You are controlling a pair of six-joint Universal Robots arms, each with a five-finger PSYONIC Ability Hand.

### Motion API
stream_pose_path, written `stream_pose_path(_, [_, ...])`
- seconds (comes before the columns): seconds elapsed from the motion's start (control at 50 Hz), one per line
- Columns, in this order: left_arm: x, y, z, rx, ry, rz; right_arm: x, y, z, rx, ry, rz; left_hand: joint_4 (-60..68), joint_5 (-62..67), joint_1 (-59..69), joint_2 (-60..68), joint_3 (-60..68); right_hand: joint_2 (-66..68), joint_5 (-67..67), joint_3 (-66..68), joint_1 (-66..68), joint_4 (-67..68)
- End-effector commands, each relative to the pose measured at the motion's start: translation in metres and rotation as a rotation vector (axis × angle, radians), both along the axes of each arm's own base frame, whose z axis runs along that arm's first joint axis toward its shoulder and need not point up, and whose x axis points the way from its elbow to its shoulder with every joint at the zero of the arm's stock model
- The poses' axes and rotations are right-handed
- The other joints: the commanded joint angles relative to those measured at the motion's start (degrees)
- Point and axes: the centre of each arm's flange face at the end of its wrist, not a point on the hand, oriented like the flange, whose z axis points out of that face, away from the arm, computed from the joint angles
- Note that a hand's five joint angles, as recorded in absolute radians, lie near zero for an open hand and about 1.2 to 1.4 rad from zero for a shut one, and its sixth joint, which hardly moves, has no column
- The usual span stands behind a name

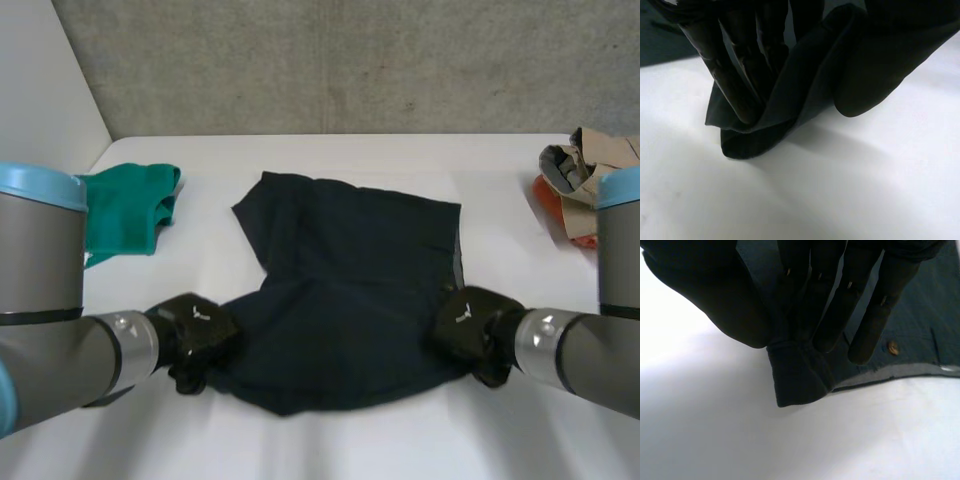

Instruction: Fold the laundry.

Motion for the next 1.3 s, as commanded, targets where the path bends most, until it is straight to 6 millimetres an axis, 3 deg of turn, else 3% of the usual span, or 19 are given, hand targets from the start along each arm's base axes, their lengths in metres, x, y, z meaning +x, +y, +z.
stream_pose_path(0.02, [0.005, 0.017, 0.010, 0.052, -0.032, -0.052, -0.011, 0.012, 0.009, 0.062, 0.021, 0.067, 10.1, 9.9, 9.9, 10.3, 10.3, 11.4, 11.8, 11.9, 15.2, 11.4])
stream_pose_path(0.12, [0.002, 0.008, 0.018, 0.006, -0.019, -0.062, -0.010, 0.003, 0.002, 0.049, 0.016, 0.051, 2.7, 2.6, 2.5, 2.9, 3.0, 11.4, 11.8, 11.9, 15.2, 11.4])
stream_pose_path(0.16, [0.000, 0.004, 0.021, -0.009, -0.012, -0.069, -0.010, -0.003, 0.000, 0.035, 0.008, 0.035, -17.6, -17.7, -17.7, -17.4, -17.3, 11.4, 11.8, 11.9, 15.2, 11.4])
stream_pose_path(0.18, [-0.004, 0.000, 0.025, -0.037, -0.006, -0.081, -0.010, -0.008, -0.002, 0.020, -0.001, 0.015, -40.8, -41.0, -41.0, -40.6, -40.6, 11.4, 11.8, 11.9, 15.2, 11.4])
stream_pose_path(0.2, [-0.005, -0.003, 0.027, -0.051, -0.003, -0.087, -0.010, -0.011, -0.003, 0.010, -0.006, 0.006, -47.4, -47.5, -47.6, -47.2, -47.1, 11.4, 11.8, 11.9, 15.2, 11.4])
stream_pose_path(0.34, [-0.022, -0.043, 0.055, -0.247, 0.074, -0.115, -0.011, -0.026, -0.012, -0.027, -0.021, -0.041, -53.7, -53.8, -53.9, -53.5, -53.4, 11.4, 11.8, 11.9, 15.2, 11.4])
stream_pose_path(0.46, [-0.047, -0.096, 0.053, -0.394, 0.146, -0.140, -0.007, -0.028, -0.016, -0.037, -0.036, -0.041, -47.5, -47.6, -47.6, -47.3, -47.2, 11.4, 11.8, 11.9, 15.2, 11.4])
stream_pose_path(0.56, [-0.074, -0.140, 0.025, -0.451, 0.161, -0.231, -0.004, -0.032, -0.018, -0.060, -0.059, -0.051, -42.6, -42.7, -42.8, -42.4, -42.3, 11.4, 11.8, 11.9, 15.2, 11.4])
stream_pose_path(0.64, [-0.087, -0.158, 0.000, -0.469, 0.150, -0.320, -0.003, -0.033, -0.020, -0.065, -0.074, -0.061, -40.9, -41.0, -41.1, -40.7, -40.6, 11.4, 11.8, 11.9, 15.2, 11.4])
stream_pose_path(0.78, [-0.103, -0.175, -0.043, -0.511, 0.122, -0.457, -0.002, -0.033, -0.023, -0.062, -0.093, -0.074, -36.9, -37.0, -37.0, -36.7, -36.6, 11.4, 11.8, 11.9, 15.2, 11.4])
stream_pose_path(0.94, [-0.109, -0.180, -0.062, -0.552, 0.090, -0.504, -0.004, -0.037, -0.024, -0.067, -0.101, -0.090, -27.5, -27.6, -27.7, -27.3, -27.2, 11.4, 11.8, 11.9, 15.2, 11.4])
stream_pose_path(1.0, [-0.111, -0.180, -0.064, -0.563, 0.093, -0.515, -0.005, -0.039, -0.024, -0.074, -0.106, -0.098, -14.4, -14.5, -14.6, -14.2, -14.1, 11.4, 11.8, 11.9, 15.2, 11.4])
stream_pose_path(1.02, [-0.112, -0.181, -0.064, -0.575, 0.089, -0.517, -0.005, -0.040, -0.024, -0.077, -0.109, -0.102, 0.8, 0.7, 0.7, 1.0, 1.1, 11.4, 11.8, 11.9, 15.2, 11.4])
stream_pose_path(1.08, [-0.114, -0.181, -0.064, -0.596, 0.071, -0.510, -0.006, -0.042, -0.023, -0.085, -0.115, -0.108, 15.7, 15.6, 15.6, 15.9, 16.0, 11.4, 11.8, 11.9, 15.2, 11.4])
stream_pose_path(1.14, [-0.113, -0.182, -0.063, -0.602, 0.021, -0.466, -0.006, -0.043, -0.023, -0.090, -0.120, -0.112, 15.8, 15.6, 15.6, 16.0, 16.0, 11.4, 11.8, 11.9, 15.2, 11.4])
stream_pose_path(1.24, [-0.091, -0.191, -0.047, -0.592, -0.174, -0.218, -0.005, -0.044, -0.023, -0.099, -0.128, -0.114, 15.8, 15.6, 15.6, 16.0, 16.0, 11.4, 11.8, 11.9, 15.2, 11.4])
stream_pose_path(1.3, [-0.081, -0.184, -0.043, -0.539, -0.247, -0.118, -0.003, -0.042, -0.023, -0.096, -0.129, -0.108, 15.8, 15.6, 15.6, 16.0, 16.0, 11.4, 11.8, 11.9, 15.2, 11.4])
